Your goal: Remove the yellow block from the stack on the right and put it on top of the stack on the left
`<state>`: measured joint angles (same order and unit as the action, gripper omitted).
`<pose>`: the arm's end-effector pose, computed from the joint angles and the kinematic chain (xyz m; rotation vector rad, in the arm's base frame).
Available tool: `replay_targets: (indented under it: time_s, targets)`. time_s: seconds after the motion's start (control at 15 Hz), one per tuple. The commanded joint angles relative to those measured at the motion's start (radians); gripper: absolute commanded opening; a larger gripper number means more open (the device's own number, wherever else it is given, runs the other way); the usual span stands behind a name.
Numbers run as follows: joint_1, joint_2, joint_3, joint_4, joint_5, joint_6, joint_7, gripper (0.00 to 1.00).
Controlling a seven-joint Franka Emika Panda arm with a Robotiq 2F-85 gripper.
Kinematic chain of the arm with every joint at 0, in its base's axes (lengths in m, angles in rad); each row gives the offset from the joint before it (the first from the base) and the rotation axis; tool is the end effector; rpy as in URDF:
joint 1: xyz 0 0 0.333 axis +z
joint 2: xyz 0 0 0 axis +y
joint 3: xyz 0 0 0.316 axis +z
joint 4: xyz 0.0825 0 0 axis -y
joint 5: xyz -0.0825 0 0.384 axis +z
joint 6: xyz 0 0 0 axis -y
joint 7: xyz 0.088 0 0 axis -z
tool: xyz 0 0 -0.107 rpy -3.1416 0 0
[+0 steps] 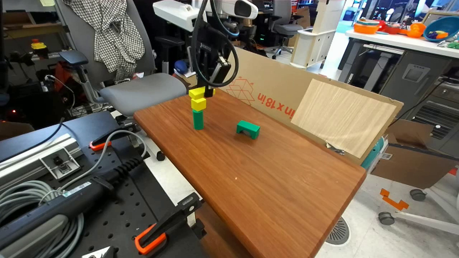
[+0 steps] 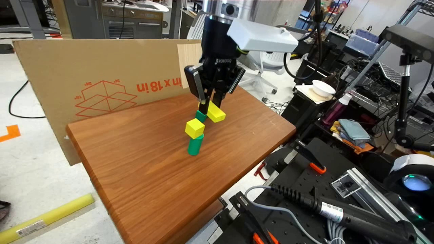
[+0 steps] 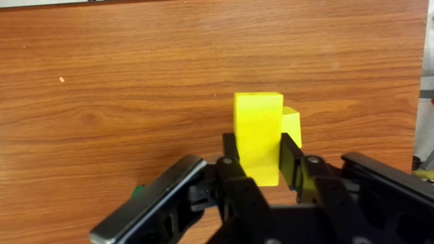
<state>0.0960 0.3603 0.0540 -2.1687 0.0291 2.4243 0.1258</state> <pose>0.5470 0.0831 0.2176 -3.1146 0.0019 0.1691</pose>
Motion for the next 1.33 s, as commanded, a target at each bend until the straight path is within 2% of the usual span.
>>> replay_targets:
  time_s: [0.0,0.67,1.27]
  targets:
    - [0.02,0.04,-0.008,0.022,-0.059,0.03,-0.009,0.08]
    - [0.069,0.039,-0.003,0.009,-0.139,0.054,-0.002,0.08]
    - [0.076,0.053,-0.001,0.029,-0.144,0.043,-0.007,0.08]
